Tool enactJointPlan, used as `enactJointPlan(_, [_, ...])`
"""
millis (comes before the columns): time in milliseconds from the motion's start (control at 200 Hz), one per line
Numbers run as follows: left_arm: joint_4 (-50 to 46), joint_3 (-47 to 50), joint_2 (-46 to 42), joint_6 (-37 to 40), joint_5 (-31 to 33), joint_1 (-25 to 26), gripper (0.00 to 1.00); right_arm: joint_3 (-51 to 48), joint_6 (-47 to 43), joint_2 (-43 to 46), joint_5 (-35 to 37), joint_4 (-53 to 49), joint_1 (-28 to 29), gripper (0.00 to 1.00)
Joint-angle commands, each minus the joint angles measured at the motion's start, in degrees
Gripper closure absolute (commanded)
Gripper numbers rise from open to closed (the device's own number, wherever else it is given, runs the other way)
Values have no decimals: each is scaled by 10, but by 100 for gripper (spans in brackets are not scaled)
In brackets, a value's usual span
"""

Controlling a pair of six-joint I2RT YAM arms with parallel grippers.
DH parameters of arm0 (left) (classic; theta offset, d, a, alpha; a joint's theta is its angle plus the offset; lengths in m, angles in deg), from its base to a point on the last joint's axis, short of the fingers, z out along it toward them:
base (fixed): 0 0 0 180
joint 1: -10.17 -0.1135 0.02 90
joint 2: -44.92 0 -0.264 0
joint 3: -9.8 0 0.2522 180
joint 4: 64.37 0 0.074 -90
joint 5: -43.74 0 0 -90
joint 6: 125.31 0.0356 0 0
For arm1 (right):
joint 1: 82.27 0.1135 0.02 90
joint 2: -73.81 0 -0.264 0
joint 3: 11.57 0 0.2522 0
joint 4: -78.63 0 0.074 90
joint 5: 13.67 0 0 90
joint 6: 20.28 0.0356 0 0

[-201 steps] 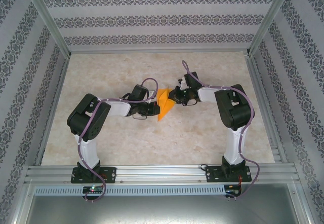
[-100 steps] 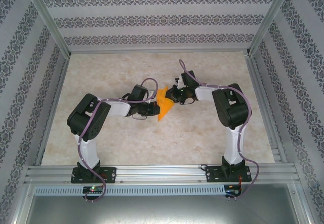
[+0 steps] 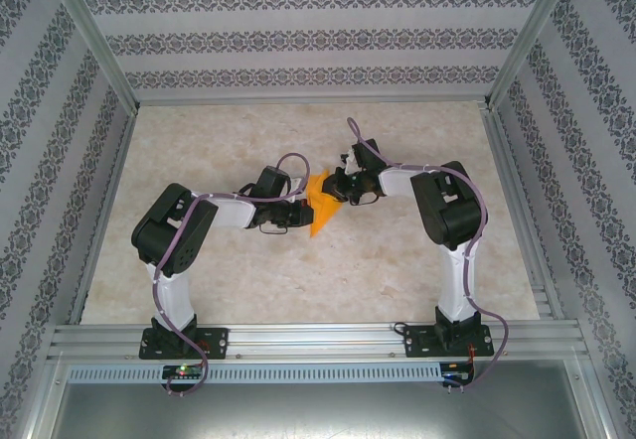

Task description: Fold a paper plane with a square sheet of paper (pick it up from the middle)

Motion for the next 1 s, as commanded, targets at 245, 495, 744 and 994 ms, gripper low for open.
enactJointPlan(245, [-63,13,21,15,36,-9,100,33,-15,-36,16,-51,11,88])
enactJointPlan(495, [-89,-16,-13,18,39,-9,100,44,-39,-52,34,-101,15,89])
enactJointPlan(744, [-132,-51,-33,25,39,-9,93,56,-50,-49,50,-133,18,89])
enactJointPlan(994, [-190,-84,-55,44,76,-9,72,59,-52,-48,57,-144,22,89])
